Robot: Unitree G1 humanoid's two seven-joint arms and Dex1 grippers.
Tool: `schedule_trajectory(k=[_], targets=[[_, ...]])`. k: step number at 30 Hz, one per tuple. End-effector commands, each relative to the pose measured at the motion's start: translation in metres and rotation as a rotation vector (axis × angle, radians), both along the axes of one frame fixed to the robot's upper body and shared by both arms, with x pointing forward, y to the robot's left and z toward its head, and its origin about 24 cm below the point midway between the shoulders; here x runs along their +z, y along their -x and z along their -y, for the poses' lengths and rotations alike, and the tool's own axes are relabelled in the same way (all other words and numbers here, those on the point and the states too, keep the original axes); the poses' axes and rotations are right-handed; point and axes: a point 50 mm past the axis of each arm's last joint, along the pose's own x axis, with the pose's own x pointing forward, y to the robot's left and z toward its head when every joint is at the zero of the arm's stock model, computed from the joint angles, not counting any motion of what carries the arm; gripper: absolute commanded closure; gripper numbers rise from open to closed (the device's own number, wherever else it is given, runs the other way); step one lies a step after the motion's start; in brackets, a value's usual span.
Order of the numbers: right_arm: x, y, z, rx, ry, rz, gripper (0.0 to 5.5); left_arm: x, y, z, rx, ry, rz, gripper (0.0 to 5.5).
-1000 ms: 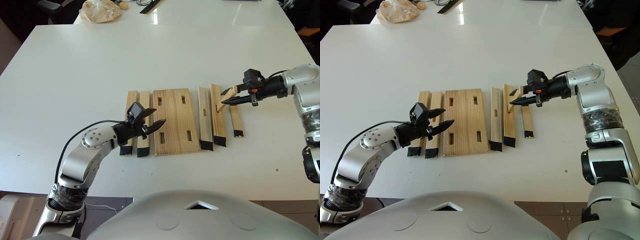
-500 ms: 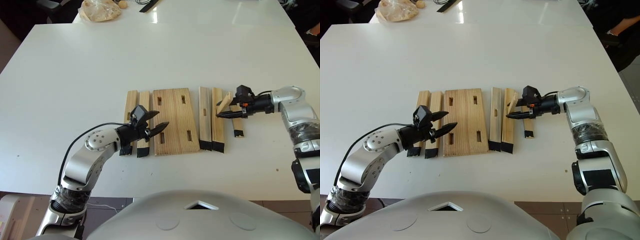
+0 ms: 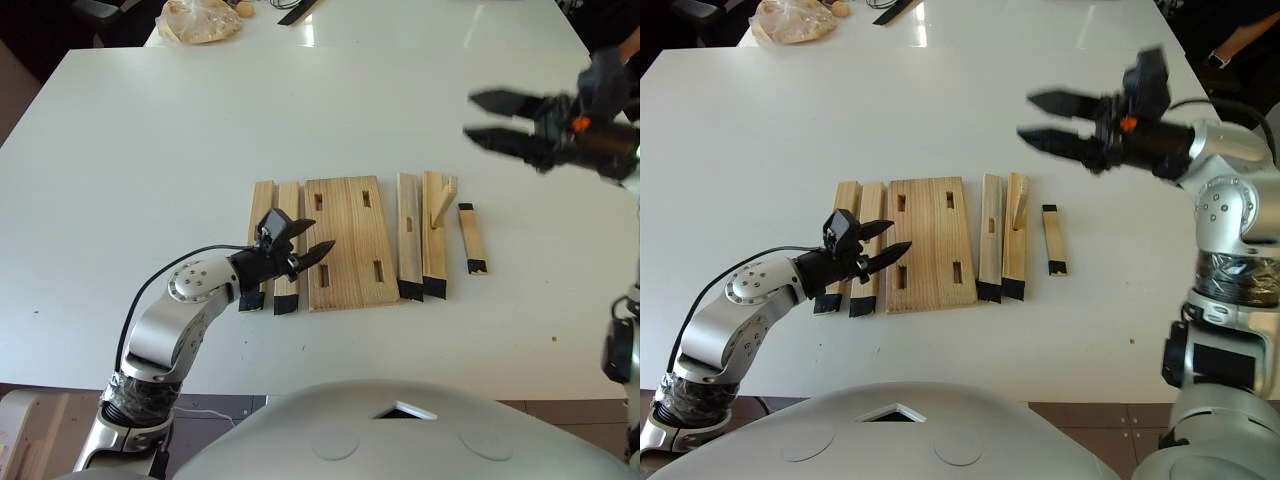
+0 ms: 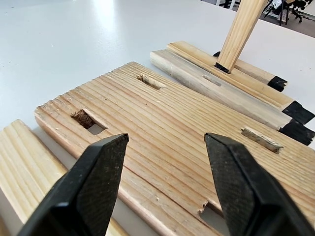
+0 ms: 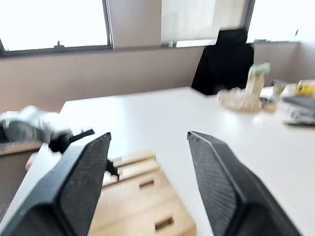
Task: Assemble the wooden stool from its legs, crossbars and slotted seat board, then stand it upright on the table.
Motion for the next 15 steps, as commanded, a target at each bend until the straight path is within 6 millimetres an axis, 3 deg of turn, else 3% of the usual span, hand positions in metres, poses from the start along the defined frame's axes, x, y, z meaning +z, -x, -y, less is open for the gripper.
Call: schedule_trajectory(k=[1,3,6,15], targets=[[0.008,-0.017,-0.038,-0.076,-0.073,0.075,2.64,0.001,-0.006,0.0,0.003,-0.013,0.011,2.63],[0.013,-0.025,-0.053,-0.109,-0.118,0.095,2.64,0.001,-0.007,-0.001,0.002,-0.018,0.013,2.63],[0.02,-0.023,-0.06,-0.104,-0.135,0.125,2.64,0.001,-0.006,-0.003,-0.01,-0.028,0.009,2.63],[0.004,-0.012,-0.048,-0.122,-0.073,0.091,2.64,-0.002,-0.003,-0.006,-0.001,-0.036,0.001,2.63]])
